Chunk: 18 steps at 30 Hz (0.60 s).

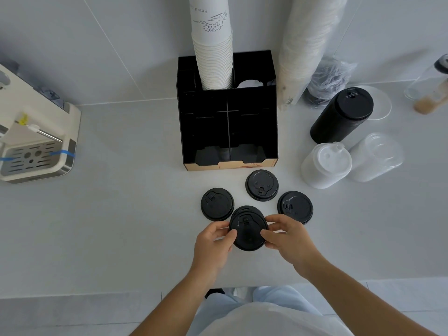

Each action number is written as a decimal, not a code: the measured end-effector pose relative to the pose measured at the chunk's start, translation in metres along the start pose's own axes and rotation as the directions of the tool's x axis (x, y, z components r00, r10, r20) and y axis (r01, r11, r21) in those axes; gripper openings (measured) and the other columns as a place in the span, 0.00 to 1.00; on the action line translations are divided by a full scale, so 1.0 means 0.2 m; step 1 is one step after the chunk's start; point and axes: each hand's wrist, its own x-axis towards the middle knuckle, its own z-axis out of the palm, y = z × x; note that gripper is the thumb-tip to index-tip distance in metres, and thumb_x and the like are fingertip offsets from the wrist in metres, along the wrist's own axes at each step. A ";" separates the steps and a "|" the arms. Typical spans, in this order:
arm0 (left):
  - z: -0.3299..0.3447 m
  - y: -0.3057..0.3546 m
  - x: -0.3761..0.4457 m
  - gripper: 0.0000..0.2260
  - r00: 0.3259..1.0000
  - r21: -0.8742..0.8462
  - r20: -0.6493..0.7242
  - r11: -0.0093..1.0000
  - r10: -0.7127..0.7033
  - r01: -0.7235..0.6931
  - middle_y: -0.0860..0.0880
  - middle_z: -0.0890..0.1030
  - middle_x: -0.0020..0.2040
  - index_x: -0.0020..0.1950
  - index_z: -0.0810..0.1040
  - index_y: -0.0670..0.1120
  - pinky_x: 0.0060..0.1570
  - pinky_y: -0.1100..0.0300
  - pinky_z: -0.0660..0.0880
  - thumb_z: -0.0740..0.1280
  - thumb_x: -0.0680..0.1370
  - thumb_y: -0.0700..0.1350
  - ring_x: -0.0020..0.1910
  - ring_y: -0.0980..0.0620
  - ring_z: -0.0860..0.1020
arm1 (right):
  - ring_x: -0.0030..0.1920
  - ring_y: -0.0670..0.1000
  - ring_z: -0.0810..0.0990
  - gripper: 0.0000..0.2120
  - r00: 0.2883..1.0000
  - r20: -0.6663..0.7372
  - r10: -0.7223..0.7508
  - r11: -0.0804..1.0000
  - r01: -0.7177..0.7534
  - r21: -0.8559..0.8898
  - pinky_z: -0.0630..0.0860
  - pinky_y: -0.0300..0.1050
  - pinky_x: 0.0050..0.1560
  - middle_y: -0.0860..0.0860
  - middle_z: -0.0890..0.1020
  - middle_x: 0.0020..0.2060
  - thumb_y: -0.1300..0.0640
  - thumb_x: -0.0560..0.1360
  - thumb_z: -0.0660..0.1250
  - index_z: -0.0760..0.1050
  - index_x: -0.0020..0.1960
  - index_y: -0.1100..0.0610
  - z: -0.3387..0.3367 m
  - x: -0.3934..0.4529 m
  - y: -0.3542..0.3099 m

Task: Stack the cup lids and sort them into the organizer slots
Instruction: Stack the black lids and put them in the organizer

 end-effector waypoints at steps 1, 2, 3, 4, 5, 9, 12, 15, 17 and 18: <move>0.00 -0.01 0.01 0.08 1.000 0.034 -0.014 0.999 0.009 -0.009 0.47 0.85 0.49 0.53 0.82 0.47 0.45 0.58 0.81 0.72 0.74 0.42 0.43 0.51 0.82 | 0.40 0.54 0.85 0.10 1.000 -0.004 0.009 1.000 -0.009 -0.022 0.83 0.55 0.54 0.53 0.84 0.44 0.59 0.74 0.73 0.80 0.53 0.50 0.00 0.00 0.01; 0.01 -0.01 0.02 0.07 1.000 0.064 -0.023 0.998 0.019 -0.018 0.47 0.85 0.49 0.52 0.82 0.47 0.46 0.57 0.81 0.72 0.74 0.43 0.44 0.51 0.82 | 0.40 0.53 0.85 0.10 1.000 -0.011 0.015 0.999 -0.015 -0.043 0.83 0.53 0.52 0.52 0.84 0.44 0.57 0.74 0.72 0.80 0.55 0.51 0.00 0.01 0.01; 0.01 -0.02 0.03 0.07 0.999 0.090 -0.029 0.996 0.028 -0.026 0.48 0.85 0.49 0.51 0.82 0.48 0.48 0.56 0.81 0.73 0.74 0.44 0.44 0.51 0.82 | 0.40 0.53 0.85 0.10 1.000 -0.020 0.017 0.998 -0.018 -0.066 0.83 0.49 0.48 0.51 0.85 0.44 0.55 0.75 0.72 0.80 0.56 0.51 0.00 0.01 0.01; 0.02 -0.01 0.04 0.07 0.999 0.113 -0.028 0.993 0.040 -0.037 0.49 0.85 0.49 0.51 0.82 0.48 0.50 0.55 0.81 0.73 0.74 0.44 0.45 0.52 0.83 | 0.41 0.52 0.86 0.11 0.999 -0.030 0.014 0.996 -0.017 -0.091 0.81 0.45 0.43 0.50 0.85 0.44 0.54 0.75 0.71 0.79 0.57 0.51 0.00 0.01 0.00; 0.02 -0.01 0.04 0.08 0.998 0.141 -0.024 0.988 0.058 -0.054 0.51 0.85 0.48 0.52 0.82 0.48 0.52 0.56 0.80 0.72 0.74 0.45 0.47 0.54 0.83 | 0.41 0.51 0.86 0.11 0.999 -0.039 0.010 0.993 -0.015 -0.121 0.77 0.42 0.38 0.50 0.84 0.44 0.53 0.75 0.70 0.79 0.57 0.51 0.00 0.01 0.00; 0.04 0.00 0.05 0.08 0.992 0.226 -0.014 0.967 0.127 -0.121 0.55 0.84 0.47 0.54 0.82 0.48 0.51 0.62 0.78 0.71 0.75 0.44 0.48 0.60 0.82 | 0.41 0.49 0.85 0.11 0.998 -0.062 0.002 0.982 -0.014 -0.188 0.73 0.37 0.34 0.48 0.84 0.45 0.54 0.76 0.69 0.80 0.58 0.52 0.00 0.02 0.01; 0.05 -0.01 0.04 0.10 0.992 0.253 -0.003 0.959 0.129 -0.125 0.55 0.84 0.49 0.56 0.82 0.47 0.51 0.66 0.77 0.70 0.75 0.44 0.49 0.61 0.82 | 0.41 0.49 0.85 0.12 0.996 -0.083 -0.014 0.978 -0.003 -0.207 0.73 0.37 0.34 0.47 0.83 0.46 0.54 0.76 0.69 0.80 0.59 0.52 -0.01 0.03 -0.01; 0.07 -0.02 0.01 0.12 0.989 0.277 0.024 0.950 0.144 -0.145 0.56 0.83 0.52 0.60 0.81 0.48 0.49 0.71 0.73 0.69 0.76 0.44 0.52 0.60 0.81 | 0.43 0.48 0.83 0.14 0.995 -0.085 -0.043 0.966 0.020 -0.256 0.73 0.37 0.35 0.47 0.83 0.48 0.56 0.76 0.68 0.80 0.61 0.52 -0.01 0.04 -0.02; 0.09 -0.04 -0.04 0.13 0.987 0.289 0.036 0.944 0.158 -0.161 0.56 0.82 0.54 0.61 0.79 0.49 0.49 0.72 0.72 0.69 0.76 0.44 0.54 0.59 0.80 | 0.44 0.47 0.83 0.14 0.995 -0.083 -0.058 0.957 0.031 -0.289 0.73 0.37 0.37 0.46 0.84 0.48 0.57 0.76 0.68 0.80 0.61 0.52 -0.02 0.03 0.00; 0.10 -0.05 -0.06 0.13 0.987 0.286 0.038 0.944 0.157 -0.162 0.56 0.82 0.54 0.61 0.79 0.49 0.48 0.73 0.73 0.69 0.76 0.44 0.54 0.59 0.79 | 0.44 0.47 0.83 0.14 0.995 -0.082 -0.065 0.953 0.037 -0.300 0.74 0.38 0.38 0.46 0.84 0.48 0.57 0.76 0.68 0.80 0.61 0.51 -0.03 0.02 0.01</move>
